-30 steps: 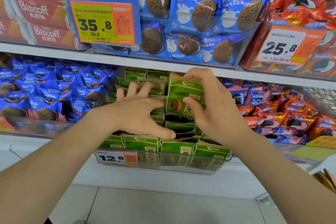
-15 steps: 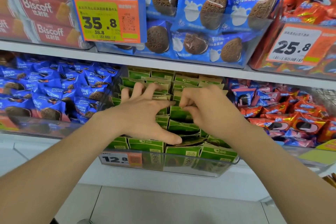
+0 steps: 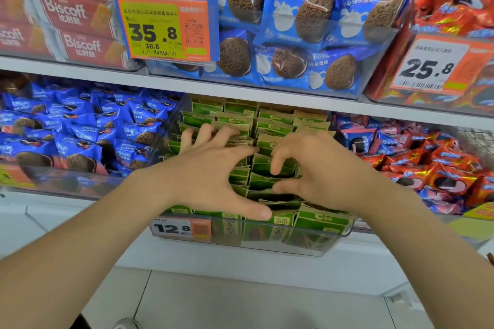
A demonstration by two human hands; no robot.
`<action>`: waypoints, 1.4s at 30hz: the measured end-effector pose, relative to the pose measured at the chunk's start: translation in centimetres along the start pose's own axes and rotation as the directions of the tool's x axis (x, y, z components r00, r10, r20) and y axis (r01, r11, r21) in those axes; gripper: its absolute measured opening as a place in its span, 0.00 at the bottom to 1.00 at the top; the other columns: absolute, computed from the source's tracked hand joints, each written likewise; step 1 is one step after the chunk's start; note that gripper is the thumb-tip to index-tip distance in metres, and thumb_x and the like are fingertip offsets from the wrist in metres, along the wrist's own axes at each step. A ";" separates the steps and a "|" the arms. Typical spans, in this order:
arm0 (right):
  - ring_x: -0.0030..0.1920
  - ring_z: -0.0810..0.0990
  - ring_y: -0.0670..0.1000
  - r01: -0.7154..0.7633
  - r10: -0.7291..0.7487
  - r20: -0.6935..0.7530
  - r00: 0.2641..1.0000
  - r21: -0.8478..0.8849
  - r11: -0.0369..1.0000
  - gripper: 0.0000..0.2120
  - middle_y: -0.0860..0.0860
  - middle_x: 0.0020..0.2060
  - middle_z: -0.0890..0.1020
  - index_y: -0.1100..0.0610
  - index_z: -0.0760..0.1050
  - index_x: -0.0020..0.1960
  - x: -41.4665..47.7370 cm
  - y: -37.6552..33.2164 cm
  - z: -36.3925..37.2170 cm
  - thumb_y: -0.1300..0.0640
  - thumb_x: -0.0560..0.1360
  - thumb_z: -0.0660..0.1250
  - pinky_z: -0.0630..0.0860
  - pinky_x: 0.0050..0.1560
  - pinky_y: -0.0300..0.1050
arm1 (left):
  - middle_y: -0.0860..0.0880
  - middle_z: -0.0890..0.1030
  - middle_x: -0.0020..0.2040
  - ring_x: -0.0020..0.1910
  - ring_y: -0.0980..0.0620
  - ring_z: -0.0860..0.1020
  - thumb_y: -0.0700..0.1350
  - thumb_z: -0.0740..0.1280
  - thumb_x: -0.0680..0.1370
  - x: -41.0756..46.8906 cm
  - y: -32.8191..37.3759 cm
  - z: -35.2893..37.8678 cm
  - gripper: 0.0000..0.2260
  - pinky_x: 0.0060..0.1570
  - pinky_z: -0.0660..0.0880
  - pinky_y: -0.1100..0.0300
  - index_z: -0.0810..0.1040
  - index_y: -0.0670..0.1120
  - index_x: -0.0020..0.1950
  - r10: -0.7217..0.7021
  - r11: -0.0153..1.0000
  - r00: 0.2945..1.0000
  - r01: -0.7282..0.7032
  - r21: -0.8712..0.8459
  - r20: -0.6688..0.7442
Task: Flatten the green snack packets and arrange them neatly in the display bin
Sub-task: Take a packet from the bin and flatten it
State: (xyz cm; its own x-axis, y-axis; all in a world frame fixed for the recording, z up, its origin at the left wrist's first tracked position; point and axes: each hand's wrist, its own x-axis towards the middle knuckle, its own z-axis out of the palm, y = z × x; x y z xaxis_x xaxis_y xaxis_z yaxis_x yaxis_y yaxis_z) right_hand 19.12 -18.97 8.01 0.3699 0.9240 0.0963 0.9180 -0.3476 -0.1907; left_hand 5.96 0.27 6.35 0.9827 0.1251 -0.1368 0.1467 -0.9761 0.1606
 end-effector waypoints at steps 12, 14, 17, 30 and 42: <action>0.47 0.79 0.56 -0.035 0.033 -0.017 0.999 -0.214 0.976 0.12 0.47 0.40 0.81 0.50 0.82 0.42 0.4 0.1 1.7 0.43 0.79 0.73 0.75 0.44 0.49 | 0.59 0.62 0.76 0.74 0.49 0.62 0.70 0.66 0.76 -1.8 2.1 1.7 0.13 0.71 0.60 0.45 0.79 0.64 0.50 0.129 0.987 0.943 -0.151 -0.051 -0.306; 0.45 0.80 0.58 -0.115 0.104 -0.079 0.991 -0.161 0.980 0.11 0.49 0.38 0.81 0.50 0.82 0.41 0.9 0.6 2.0 0.47 0.80 0.72 0.77 0.43 0.49 | 0.58 0.60 0.80 0.78 0.48 0.58 0.69 0.61 0.79 -1.9 2.5 2.0 0.16 0.74 0.57 0.42 0.84 0.64 0.51 0.102 0.994 0.955 -0.112 -0.018 -0.277; 0.43 0.80 0.56 -0.165 0.147 -0.128 0.981 -0.147 0.975 0.12 0.46 0.34 0.79 0.49 0.79 0.38 1.5 1.0 1.8 0.56 0.80 0.72 0.70 0.43 0.47 | 0.59 0.61 0.80 0.77 0.49 0.59 0.63 0.66 0.82 -1.9 2.9 1.8 0.12 0.73 0.57 0.41 0.85 0.62 0.45 0.014 0.994 0.954 -0.046 -0.099 -0.301; 0.44 0.83 0.53 -0.149 0.153 -0.405 0.901 0.041 0.988 0.07 0.50 0.45 0.86 0.53 0.81 0.57 0.9 0.9 1.4 0.57 0.85 0.64 0.82 0.49 0.54 | 0.60 0.68 0.77 0.75 0.55 0.64 0.75 0.58 0.78 -1.2 2.5 1.5 0.37 0.75 0.59 0.44 0.59 0.58 0.81 0.105 0.993 0.950 -0.114 -0.015 -0.295; 0.51 0.83 0.55 -0.189 0.174 -0.153 0.973 -0.087 0.978 0.04 0.48 0.43 0.86 0.47 0.88 0.49 2.8 0.4 1.5 0.52 0.79 0.73 0.81 0.58 0.57 | 0.58 0.78 0.65 0.72 0.48 0.65 0.70 0.59 0.77 -1.1 2.5 3.0 0.33 0.77 0.59 0.39 0.69 0.54 0.78 0.178 0.969 0.965 -0.138 0.205 -0.190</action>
State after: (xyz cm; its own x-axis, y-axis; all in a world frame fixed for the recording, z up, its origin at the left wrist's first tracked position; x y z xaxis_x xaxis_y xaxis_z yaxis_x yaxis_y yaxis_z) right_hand 20.28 -16.27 6.77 0.5416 0.8139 0.2103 0.8405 -0.5284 -0.1198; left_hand 4.88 -2.85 3.97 0.9964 -0.0188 0.0827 -0.0167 -0.9995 -0.0254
